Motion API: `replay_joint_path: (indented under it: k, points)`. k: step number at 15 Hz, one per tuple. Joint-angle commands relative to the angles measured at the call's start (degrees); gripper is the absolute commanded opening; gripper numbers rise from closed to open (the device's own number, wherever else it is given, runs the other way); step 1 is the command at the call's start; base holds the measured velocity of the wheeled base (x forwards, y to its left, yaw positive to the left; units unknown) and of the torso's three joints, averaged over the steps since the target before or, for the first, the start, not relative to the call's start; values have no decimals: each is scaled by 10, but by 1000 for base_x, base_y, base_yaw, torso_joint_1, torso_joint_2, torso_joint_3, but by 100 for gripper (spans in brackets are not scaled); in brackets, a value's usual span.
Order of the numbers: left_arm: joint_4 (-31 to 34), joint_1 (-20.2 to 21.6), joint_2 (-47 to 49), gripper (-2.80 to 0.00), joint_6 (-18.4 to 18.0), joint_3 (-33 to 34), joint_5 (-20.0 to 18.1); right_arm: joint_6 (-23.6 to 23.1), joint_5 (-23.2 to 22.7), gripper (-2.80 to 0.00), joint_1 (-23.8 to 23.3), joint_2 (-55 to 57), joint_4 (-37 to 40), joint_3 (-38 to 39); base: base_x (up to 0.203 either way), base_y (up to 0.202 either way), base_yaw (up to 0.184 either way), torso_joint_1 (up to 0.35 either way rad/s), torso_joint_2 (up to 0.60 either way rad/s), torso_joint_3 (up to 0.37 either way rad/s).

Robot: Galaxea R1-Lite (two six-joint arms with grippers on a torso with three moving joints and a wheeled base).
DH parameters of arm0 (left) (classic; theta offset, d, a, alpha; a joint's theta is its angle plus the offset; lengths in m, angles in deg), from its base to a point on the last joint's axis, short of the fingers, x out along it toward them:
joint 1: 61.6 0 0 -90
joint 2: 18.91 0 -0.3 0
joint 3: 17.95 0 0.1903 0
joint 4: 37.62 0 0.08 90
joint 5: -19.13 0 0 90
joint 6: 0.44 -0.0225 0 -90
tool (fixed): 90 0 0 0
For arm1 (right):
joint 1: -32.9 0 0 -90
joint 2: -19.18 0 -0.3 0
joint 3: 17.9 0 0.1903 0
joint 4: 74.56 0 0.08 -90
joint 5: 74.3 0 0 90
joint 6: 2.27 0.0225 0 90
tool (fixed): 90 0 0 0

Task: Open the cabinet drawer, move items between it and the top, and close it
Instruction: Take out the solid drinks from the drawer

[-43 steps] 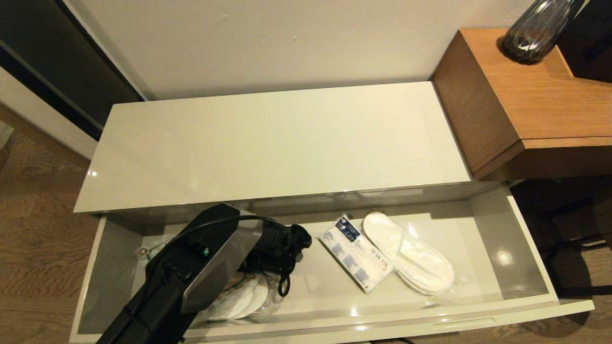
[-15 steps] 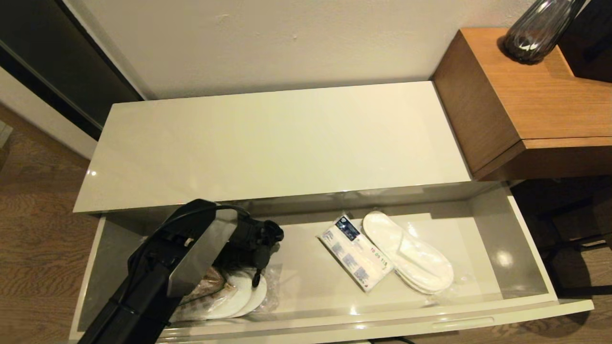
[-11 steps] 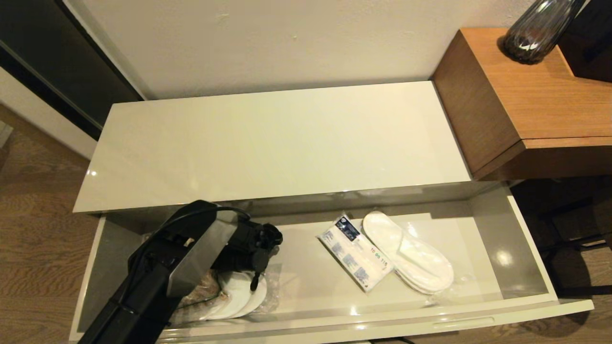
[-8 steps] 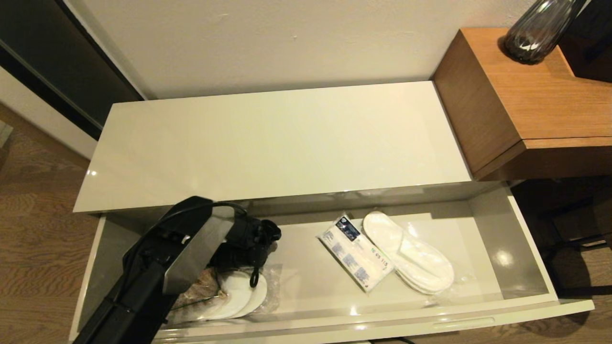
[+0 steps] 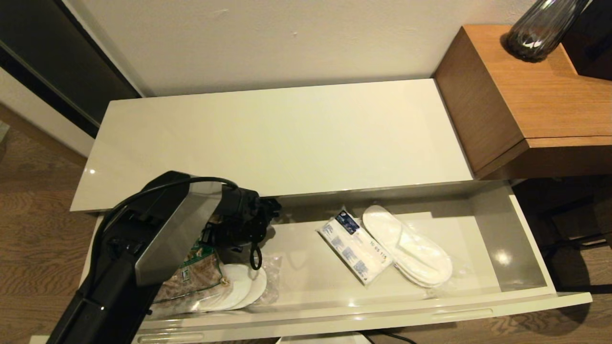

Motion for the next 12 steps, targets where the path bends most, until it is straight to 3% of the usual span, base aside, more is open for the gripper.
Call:
replay_joint_path:
  k: [1,5,12]
  points:
    - [1,-1,-40,-280,4,-1,1,0,0,-280,0,1,0,1,0,0,0,0,0,0]
    - [6,-23,-36,-280,48,68,2,0,0,-280,0,1,0,1,0,0,0,0,0,0]
    - [5,-93,-41,-280,162,211,-20,0,0,-280,0,1,0,1,0,0,0,0,-9,8]
